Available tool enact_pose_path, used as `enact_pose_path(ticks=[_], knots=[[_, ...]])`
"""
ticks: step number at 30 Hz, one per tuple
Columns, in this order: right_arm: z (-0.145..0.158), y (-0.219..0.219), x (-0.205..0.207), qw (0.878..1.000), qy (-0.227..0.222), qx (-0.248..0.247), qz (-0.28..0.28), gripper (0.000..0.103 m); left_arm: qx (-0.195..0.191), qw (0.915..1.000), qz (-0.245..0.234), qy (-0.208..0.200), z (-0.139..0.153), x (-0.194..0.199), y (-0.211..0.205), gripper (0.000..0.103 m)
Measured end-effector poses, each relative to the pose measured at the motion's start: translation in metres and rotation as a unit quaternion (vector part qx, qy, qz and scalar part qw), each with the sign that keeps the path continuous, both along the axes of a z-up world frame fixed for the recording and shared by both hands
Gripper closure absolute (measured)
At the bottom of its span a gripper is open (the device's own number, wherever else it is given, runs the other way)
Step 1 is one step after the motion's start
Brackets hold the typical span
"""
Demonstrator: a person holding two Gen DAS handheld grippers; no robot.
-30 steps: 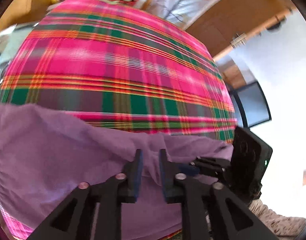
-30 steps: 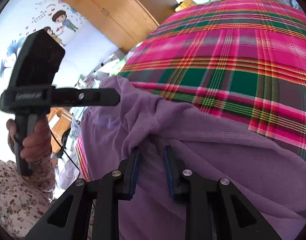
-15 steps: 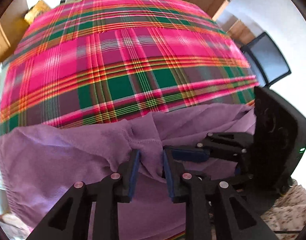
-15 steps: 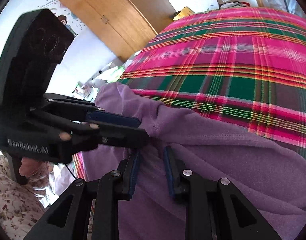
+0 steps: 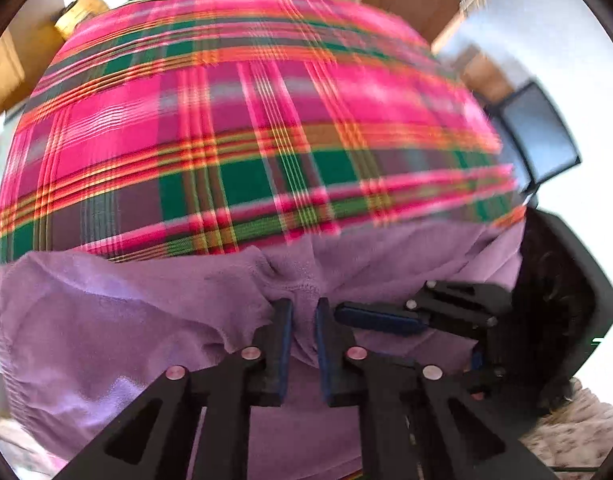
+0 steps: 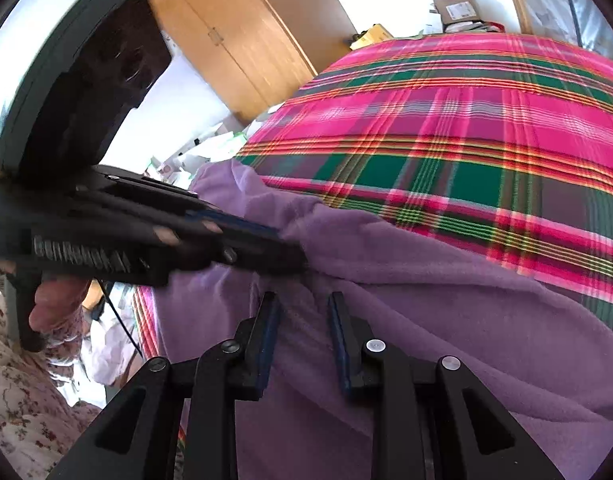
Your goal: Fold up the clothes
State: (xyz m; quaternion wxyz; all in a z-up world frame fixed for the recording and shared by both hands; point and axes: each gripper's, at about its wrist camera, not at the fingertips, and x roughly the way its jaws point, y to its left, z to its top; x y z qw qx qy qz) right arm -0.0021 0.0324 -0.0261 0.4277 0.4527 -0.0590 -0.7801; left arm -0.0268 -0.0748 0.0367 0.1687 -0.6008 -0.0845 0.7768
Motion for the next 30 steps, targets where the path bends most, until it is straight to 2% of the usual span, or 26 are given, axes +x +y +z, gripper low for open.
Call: enact_pose_path(ticks=[3,7,10,12,14,16,23,27,30], knots=[[0.007,0.007,-0.003,1.000,0.019,0.006,-0.015,0.076,0.037,0.9990,0.023,0.014,0.006,0.000,-0.013,0.093],[0.017,0.009,-0.003,0.997,0.060,0.037,-0.031,0.076,0.050,0.9982,0.028,0.019,0.008,-0.002,-0.012,0.093],[0.024,0.005,0.000,0.991,0.108,0.067,-0.043,0.076,0.062,0.9974,0.034,0.016,0.008,-0.004,-0.013,0.093],[0.029,0.003,0.004,0.983,0.152,0.089,-0.053,0.076,0.073,0.9964,0.041,0.011,0.008,-0.006,-0.018,0.093],[0.035,0.002,0.011,0.967,0.217,0.119,-0.056,0.076,0.083,0.9956,0.043,0.009,0.009,-0.009,-0.019,0.093],[0.034,-0.005,0.011,0.956,0.246,0.156,-0.038,0.076,0.087,0.9953,0.042,0.009,0.010,-0.013,-0.019,0.093],[0.022,-0.030,-0.005,0.949,0.252,0.179,0.057,0.076,0.091,0.9951,0.038,0.002,0.007,-0.022,-0.012,0.093],[0.022,-0.039,-0.015,0.947,0.254,0.180,0.079,0.075,0.089,0.9954,0.035,0.002,0.007,-0.027,-0.013,0.093],[0.022,-0.044,-0.024,0.950,0.247,0.167,0.088,0.075,0.093,0.9951,0.036,-0.001,0.006,-0.032,-0.015,0.093]])
